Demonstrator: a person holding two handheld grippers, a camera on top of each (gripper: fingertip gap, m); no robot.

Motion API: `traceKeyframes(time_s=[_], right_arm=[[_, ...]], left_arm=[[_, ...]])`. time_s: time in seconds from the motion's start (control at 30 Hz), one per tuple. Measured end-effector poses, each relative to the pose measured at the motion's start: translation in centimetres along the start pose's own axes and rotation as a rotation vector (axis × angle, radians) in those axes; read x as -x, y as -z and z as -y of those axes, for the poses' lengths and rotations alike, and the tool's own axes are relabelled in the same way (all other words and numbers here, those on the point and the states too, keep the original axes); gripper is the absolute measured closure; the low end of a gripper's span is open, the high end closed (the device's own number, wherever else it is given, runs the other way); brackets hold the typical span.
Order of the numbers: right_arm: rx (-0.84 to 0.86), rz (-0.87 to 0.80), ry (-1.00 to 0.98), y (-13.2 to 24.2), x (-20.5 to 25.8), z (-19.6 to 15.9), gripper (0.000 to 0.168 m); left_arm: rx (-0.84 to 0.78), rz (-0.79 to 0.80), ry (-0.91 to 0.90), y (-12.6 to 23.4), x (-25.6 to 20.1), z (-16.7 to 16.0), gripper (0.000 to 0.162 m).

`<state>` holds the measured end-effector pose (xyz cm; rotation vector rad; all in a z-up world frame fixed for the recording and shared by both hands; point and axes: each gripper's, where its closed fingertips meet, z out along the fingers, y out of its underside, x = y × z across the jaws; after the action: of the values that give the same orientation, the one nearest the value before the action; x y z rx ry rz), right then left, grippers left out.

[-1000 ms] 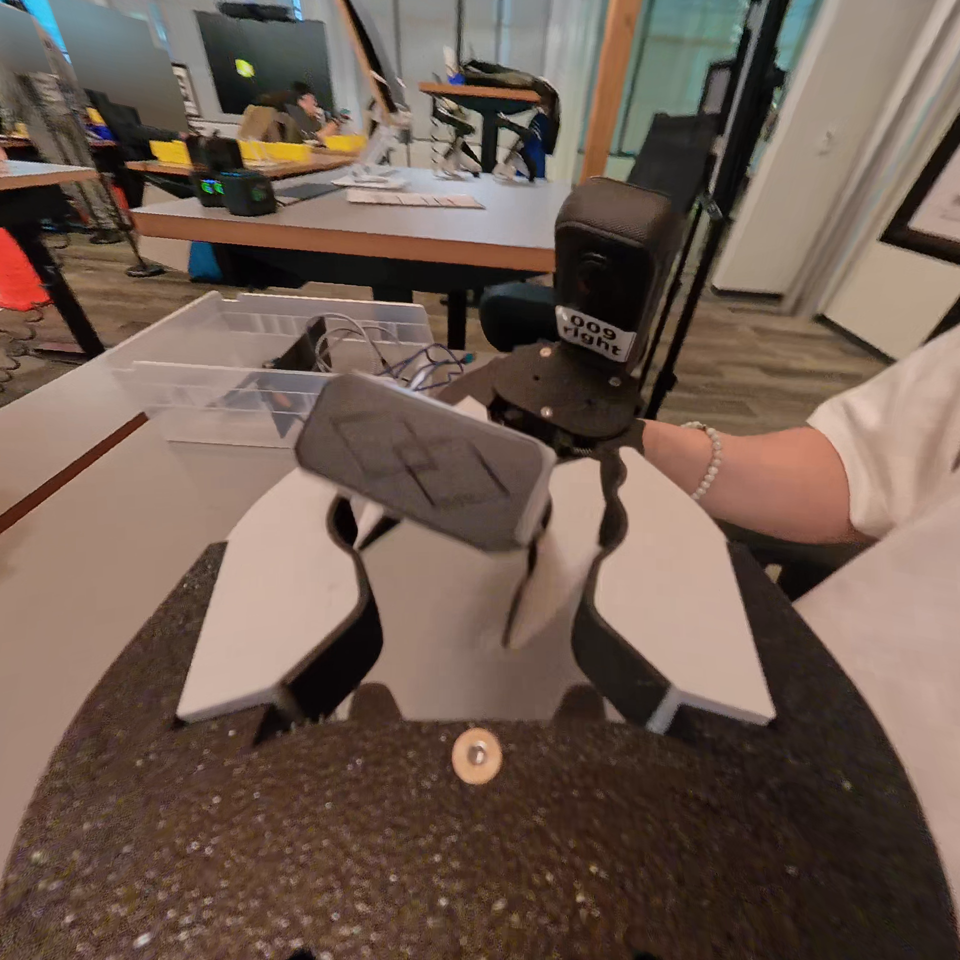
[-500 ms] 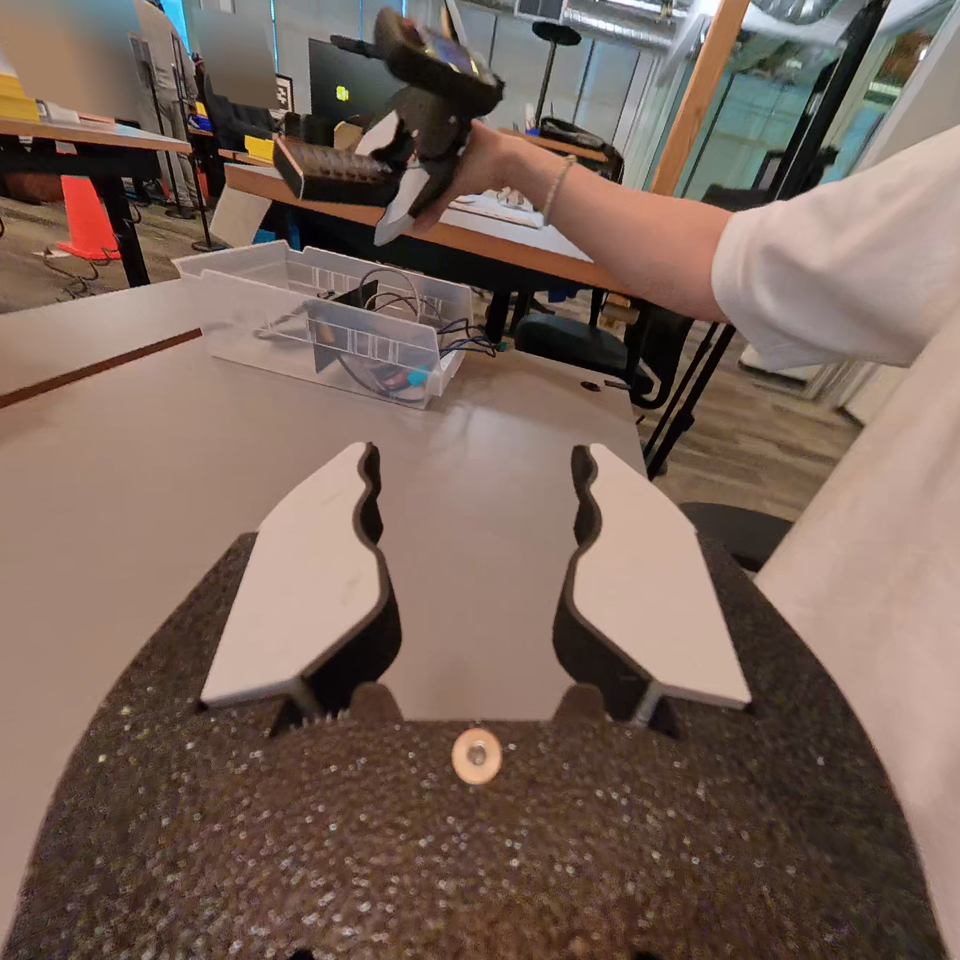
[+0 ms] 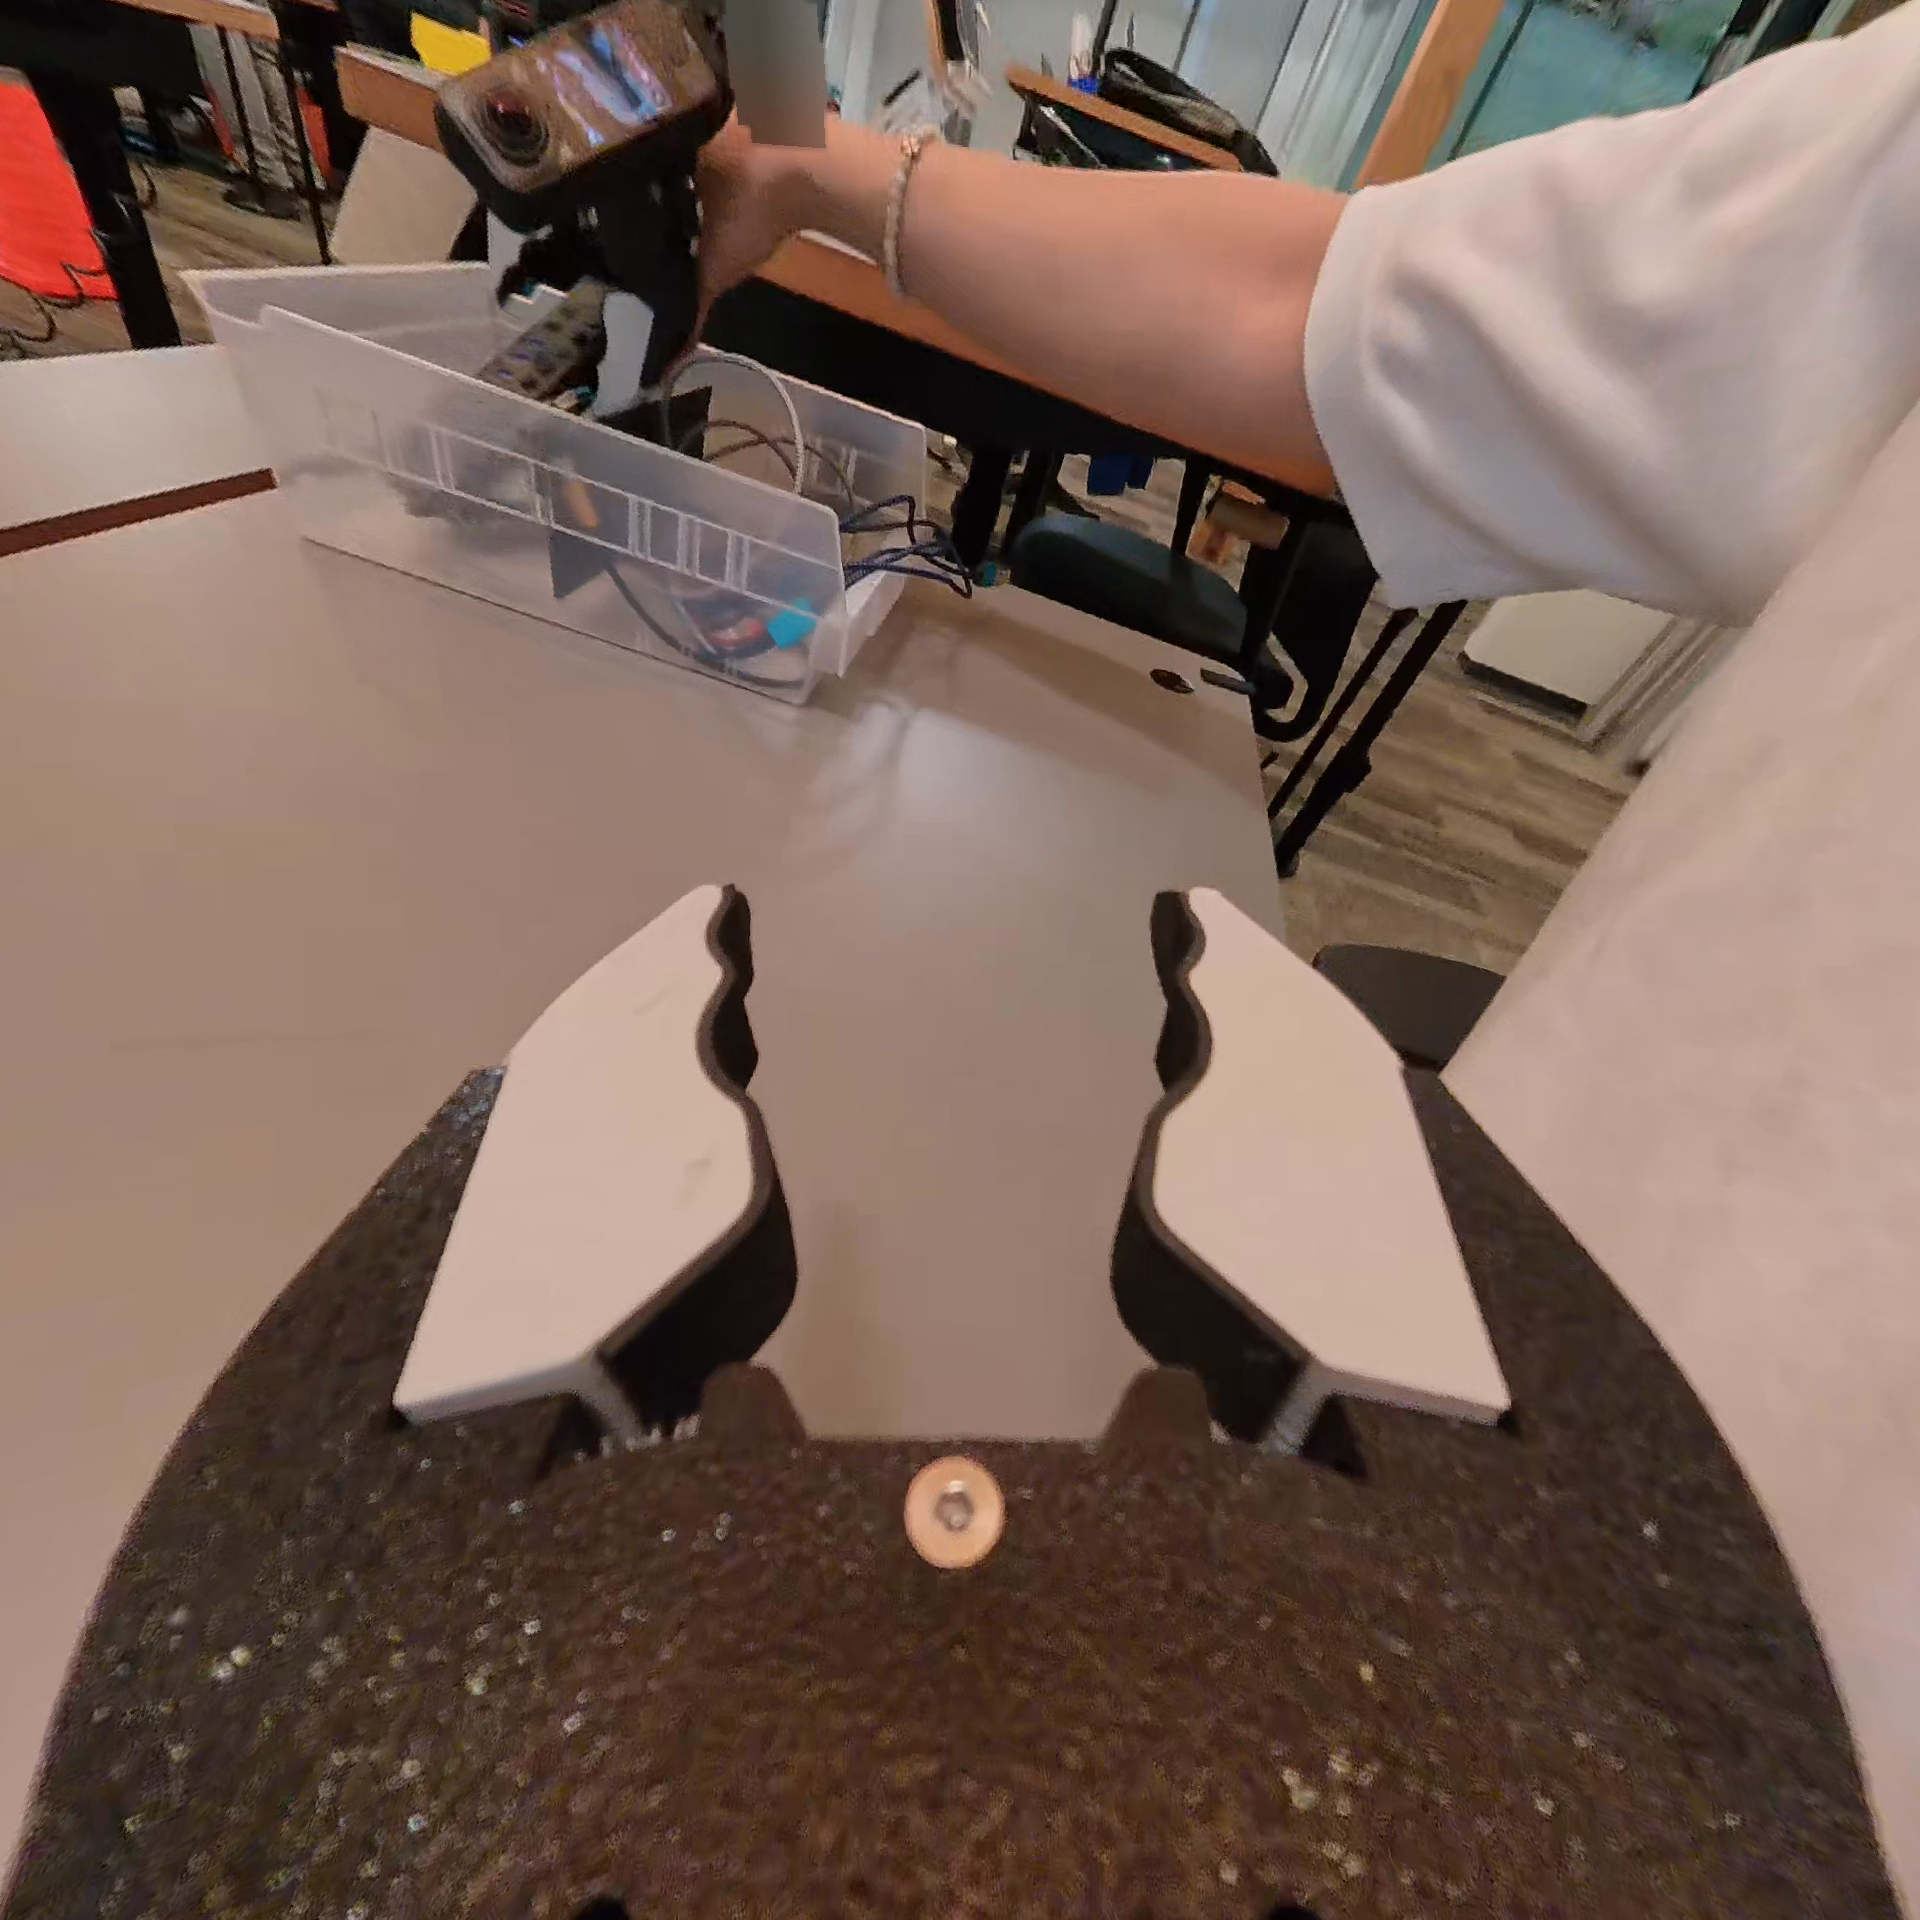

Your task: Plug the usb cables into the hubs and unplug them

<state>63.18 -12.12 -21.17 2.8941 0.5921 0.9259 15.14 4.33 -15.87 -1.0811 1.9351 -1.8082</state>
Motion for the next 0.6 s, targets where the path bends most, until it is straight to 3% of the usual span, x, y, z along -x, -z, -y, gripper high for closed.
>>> traceKeyframes(time_s=[0.23, 0.4, 0.5, 0.6], right_arm=[[-0.096, -0.119, -0.311, 7.1, 0.7, -5.9, 0.097], [-0.425, -0.031, -0.483, 13.4, 11.1, -5.4, 0.097], [-0.406, -0.064, -0.508, 13.5, 17.3, -6.2, 0.095], [-0.447, -0.133, -0.542, 12.3, 20.1, -5.2, 0.091]], left_arm=[[0.029, -0.083, 0.028, -4.8, 0.4, 1.3, 0.089], [0.130, -0.088, 0.025, -10.1, 1.1, 2.2, 0.089], [0.191, -0.073, 0.036, -13.7, 2.0, 2.3, 0.090], [0.202, -0.113, 0.106, -17.8, 1.9, 2.8, 0.094]])
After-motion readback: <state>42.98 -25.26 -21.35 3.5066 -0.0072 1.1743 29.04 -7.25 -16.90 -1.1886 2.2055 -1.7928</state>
